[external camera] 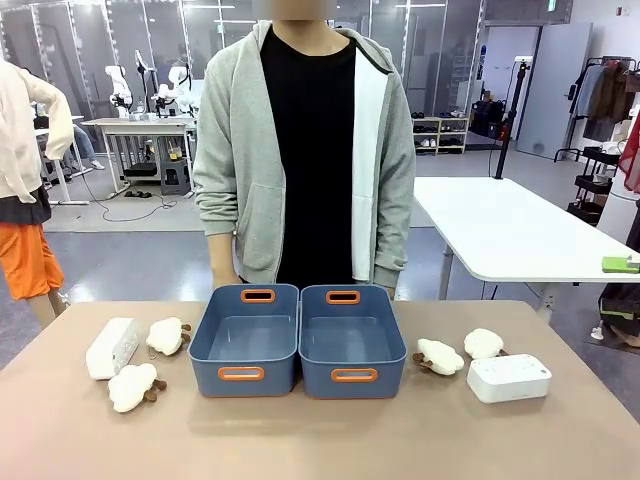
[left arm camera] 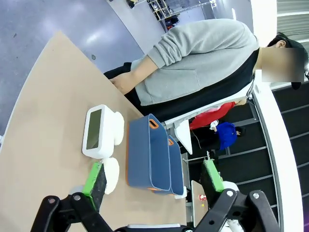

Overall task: Sort the digital clocks into the basket.
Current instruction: Pick up the Digital clock from the table and place it into the empty Plastic storage basket.

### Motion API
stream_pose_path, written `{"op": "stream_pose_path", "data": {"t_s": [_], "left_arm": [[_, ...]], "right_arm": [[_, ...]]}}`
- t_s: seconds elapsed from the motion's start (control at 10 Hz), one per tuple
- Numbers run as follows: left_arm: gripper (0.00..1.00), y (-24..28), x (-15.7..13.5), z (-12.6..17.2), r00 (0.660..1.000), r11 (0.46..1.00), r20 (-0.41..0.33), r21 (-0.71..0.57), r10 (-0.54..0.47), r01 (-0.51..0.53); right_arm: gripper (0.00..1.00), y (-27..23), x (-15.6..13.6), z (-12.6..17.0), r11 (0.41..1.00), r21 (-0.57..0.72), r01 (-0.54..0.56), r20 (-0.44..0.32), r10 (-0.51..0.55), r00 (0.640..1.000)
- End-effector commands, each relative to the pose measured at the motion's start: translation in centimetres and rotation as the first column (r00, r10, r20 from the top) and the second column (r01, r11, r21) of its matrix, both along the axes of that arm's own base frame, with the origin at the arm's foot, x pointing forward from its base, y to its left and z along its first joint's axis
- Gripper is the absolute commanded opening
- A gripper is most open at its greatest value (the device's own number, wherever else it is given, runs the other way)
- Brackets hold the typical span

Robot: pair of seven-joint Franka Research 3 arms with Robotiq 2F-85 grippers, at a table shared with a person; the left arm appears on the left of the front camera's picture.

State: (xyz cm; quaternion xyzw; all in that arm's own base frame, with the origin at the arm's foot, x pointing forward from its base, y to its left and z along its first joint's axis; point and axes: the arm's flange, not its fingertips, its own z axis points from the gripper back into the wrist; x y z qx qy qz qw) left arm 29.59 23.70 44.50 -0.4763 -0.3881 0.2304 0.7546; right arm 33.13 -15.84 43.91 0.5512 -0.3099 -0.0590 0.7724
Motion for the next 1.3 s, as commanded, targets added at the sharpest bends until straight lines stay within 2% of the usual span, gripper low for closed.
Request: {"op": "stream_pose_path", "data": {"t_s": [0.0, 1.2], "left_arm": [[1.00, 0.12, 0.03, -0.06, 1.000, 1.000, 0.009, -0.025, -0.003, 0.003], [1.00, 0.12, 0.03, -0.06, 1.000, 1.000, 0.009, -0.025, -0.003, 0.003]], "right_arm": [[1.00, -0.03, 0.03, 0.12, 1.000, 0.004, 0.000, 0.002, 0.000, 1.000], [1.00, -0.03, 0.03, 0.12, 1.000, 0.004, 0.000, 0.002, 0.000, 1.000]]}}
